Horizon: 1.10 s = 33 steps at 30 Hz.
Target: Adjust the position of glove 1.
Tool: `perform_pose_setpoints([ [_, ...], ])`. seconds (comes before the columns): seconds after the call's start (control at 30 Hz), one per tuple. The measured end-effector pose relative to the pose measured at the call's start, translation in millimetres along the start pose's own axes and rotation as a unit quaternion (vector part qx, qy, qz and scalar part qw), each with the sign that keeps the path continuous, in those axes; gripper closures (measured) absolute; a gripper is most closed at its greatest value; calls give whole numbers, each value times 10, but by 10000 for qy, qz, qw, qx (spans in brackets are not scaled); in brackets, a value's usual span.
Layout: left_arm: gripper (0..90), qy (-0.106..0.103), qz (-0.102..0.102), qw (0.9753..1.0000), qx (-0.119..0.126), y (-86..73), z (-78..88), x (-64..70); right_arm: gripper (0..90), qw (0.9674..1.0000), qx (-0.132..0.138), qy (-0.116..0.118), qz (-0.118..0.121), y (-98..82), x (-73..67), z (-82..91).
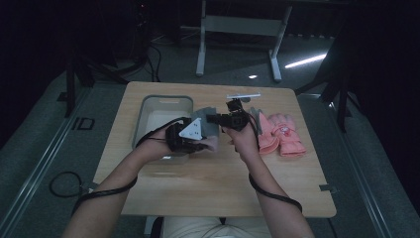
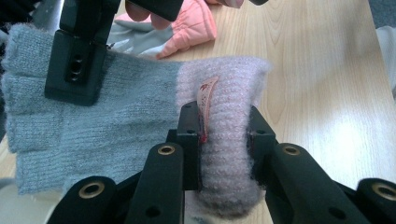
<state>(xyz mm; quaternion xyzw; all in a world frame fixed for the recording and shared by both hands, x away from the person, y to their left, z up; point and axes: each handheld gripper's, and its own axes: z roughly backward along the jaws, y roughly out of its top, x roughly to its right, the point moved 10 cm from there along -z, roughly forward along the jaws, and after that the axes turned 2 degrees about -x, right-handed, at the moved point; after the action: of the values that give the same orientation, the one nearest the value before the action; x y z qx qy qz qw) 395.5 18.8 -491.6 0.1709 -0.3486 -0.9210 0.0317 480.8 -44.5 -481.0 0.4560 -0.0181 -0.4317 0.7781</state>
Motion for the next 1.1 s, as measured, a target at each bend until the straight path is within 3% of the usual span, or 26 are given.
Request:
perform_pose_setpoints([
  [0.33, 734, 244, -85, 9994, -211, -187, 270, -118, 739, 9999, 4, 139, 100, 155, -209, -199],
  [0.43, 733, 230, -88, 9994, -228, -282, 374, -184, 738, 9996, -11, 206, 173, 246, -328, -319],
  [0.73, 732, 178, -41, 9993, -339, -555, 602, -384, 739, 9993, 15, 301, 219, 404, -504, -580],
  [0.93, 729, 98, 120, 9991, -396, -895, 613, -463, 739, 9990, -86, 374, 249, 406, -583, -893],
  [1.1, 727, 20, 157, 9983, -554, -1092, 479, -493, 739, 9990, -201, 332, 200, 342, -545, -1127],
])
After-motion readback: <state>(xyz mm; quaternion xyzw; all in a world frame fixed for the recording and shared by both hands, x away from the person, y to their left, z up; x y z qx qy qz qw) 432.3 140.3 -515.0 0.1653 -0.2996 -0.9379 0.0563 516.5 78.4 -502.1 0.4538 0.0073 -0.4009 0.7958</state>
